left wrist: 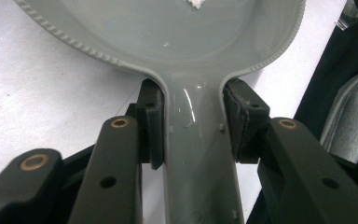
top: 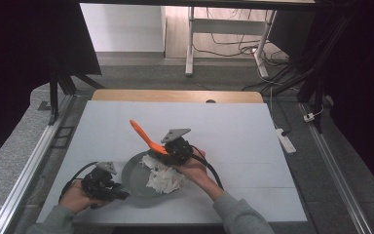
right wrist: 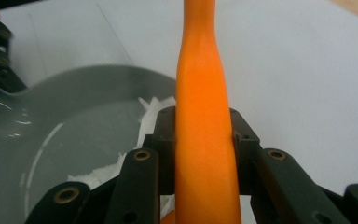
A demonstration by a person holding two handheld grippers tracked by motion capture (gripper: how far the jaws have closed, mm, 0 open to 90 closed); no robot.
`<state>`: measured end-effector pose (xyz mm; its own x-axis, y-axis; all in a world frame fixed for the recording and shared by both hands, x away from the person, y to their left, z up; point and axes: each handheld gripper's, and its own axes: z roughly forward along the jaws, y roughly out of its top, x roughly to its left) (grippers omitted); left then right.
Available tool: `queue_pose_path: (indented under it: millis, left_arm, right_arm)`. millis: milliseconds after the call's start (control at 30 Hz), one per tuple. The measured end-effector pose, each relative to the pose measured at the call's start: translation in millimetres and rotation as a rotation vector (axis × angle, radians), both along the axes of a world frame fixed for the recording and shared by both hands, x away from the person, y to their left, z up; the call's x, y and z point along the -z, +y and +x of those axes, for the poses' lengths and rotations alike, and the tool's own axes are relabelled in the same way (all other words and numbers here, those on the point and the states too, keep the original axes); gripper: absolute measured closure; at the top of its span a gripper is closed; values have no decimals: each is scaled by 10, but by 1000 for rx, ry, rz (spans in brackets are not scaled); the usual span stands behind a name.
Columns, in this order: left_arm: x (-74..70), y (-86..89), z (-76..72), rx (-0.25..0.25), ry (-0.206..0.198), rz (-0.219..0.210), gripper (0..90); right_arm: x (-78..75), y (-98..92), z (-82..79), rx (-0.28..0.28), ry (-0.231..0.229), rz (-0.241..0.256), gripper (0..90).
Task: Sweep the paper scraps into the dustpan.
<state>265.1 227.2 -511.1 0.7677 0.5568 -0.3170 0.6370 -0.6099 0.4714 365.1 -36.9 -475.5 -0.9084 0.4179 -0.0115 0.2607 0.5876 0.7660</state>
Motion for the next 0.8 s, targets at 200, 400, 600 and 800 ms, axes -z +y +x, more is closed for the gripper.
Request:
queue_pose_path:
  millis: [200, 400, 600, 800]
  left_arm:
    - [0, 0, -1, -1, -1, -1, 613]
    - [0, 0, -1, -2, 0, -2, 613]
    - [0, 0, 0, -1, -1, -1, 613]
    - [-1, -1, -2, -2, -2, -1, 613]
  right_arm:
    - [-210, -139, 4, 31, -68, 73, 702]
    - [-272, -351, 142, 123, -64, 93, 702]
    - [-199, -464, 275, 197, -24, 73, 702]
    - [-64, -462, 351, 232, 18, 24, 702]
